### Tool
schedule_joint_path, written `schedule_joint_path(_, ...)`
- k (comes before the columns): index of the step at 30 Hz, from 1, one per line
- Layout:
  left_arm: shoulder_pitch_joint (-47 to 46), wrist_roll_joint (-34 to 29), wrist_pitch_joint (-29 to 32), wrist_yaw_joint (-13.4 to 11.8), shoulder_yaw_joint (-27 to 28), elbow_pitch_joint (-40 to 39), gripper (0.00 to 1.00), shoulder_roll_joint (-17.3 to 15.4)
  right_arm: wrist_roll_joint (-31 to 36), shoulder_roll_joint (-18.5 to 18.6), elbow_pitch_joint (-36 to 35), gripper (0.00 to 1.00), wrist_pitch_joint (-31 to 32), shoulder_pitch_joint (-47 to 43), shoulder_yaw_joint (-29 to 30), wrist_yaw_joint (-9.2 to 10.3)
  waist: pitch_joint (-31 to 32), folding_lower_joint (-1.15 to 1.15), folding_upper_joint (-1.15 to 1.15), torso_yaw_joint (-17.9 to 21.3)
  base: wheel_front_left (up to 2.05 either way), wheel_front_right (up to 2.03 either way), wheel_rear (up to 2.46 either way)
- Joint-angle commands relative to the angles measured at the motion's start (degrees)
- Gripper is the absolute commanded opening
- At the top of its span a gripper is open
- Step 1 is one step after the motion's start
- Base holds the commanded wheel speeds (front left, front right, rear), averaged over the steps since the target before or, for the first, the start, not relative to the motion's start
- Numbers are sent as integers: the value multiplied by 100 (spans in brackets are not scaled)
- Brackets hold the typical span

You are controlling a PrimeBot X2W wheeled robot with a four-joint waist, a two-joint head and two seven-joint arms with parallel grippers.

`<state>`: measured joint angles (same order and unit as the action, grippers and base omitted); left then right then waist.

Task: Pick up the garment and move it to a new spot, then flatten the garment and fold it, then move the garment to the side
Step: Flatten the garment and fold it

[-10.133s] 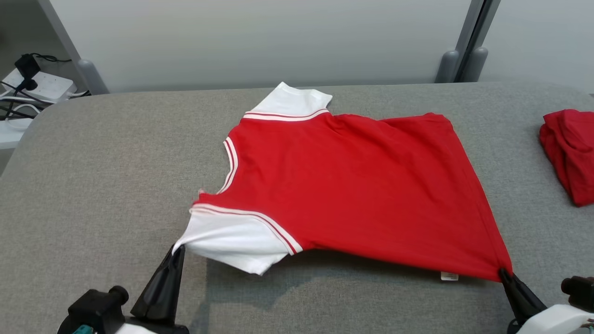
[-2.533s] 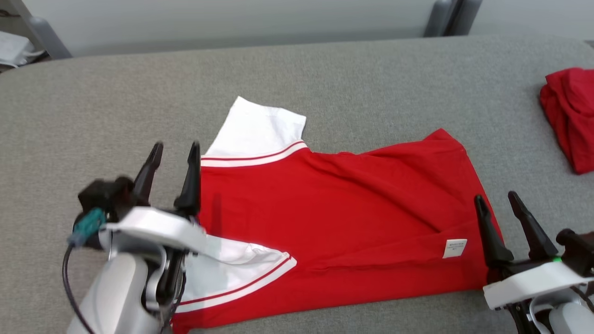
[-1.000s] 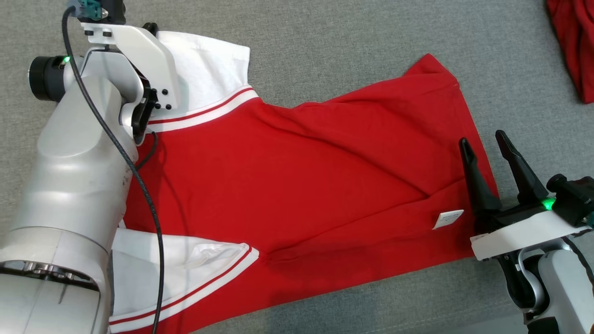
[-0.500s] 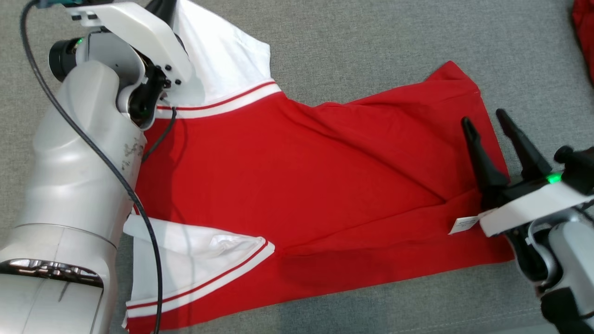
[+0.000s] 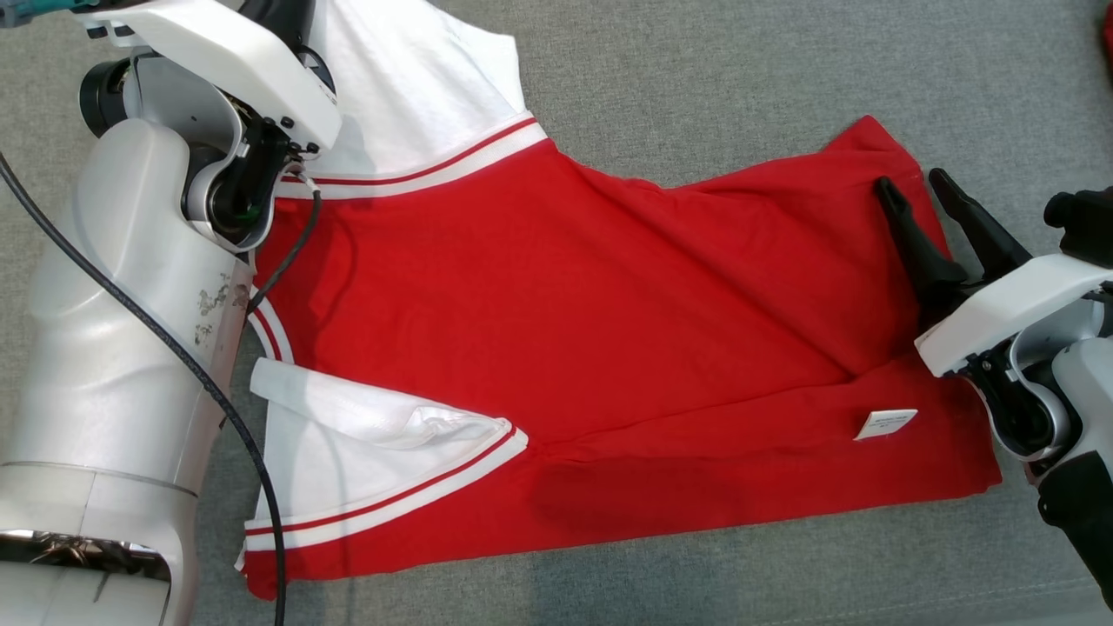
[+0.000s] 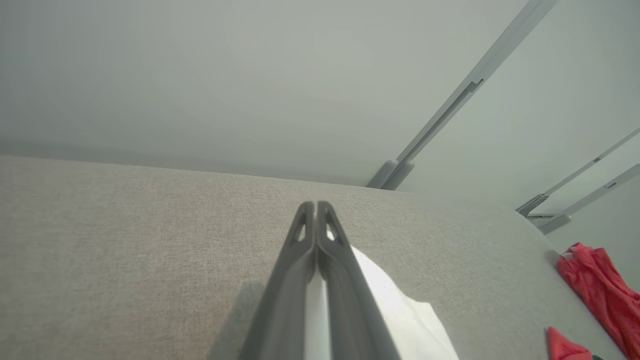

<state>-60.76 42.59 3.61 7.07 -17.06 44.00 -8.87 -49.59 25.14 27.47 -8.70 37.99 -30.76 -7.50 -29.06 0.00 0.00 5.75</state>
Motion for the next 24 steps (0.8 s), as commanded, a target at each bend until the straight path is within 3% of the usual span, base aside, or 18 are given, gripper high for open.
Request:
schedule_joint_path(1, -8, 55, 25, 40, 101, -226, 0, -241, -81, 115, -16, 87, -66, -10, -98, 1, -2, 0, 0, -9, 0, 0, 0)
schedule_joint_path(5, 120, 71, 118, -11, 88, -458, 0, -308, -279, 134, 264, 30, -116, 182, -378, 1, 3, 0, 0, -26, 0, 0, 0)
schedule_joint_path(6, 150, 76, 136, -23, 87, -513, 0, -323, -317, 141, 317, 0, -147, 227, -442, 1, 7, 0, 0, -27, 0, 0, 0)
schedule_joint_path(14, 393, 132, 23, -92, 208, -953, 0, -520, -425, 247, 524, 0, -485, 577, -779, 1, 78, 0, 0, 7, 0, 0, 0)
schedule_joint_path(24, 463, 216, -444, -55, 398, -1497, 0, -671, -322, 313, 604, 0, -627, 1174, -484, 1, 56, 0, 0, 16, 0, 0, 0)
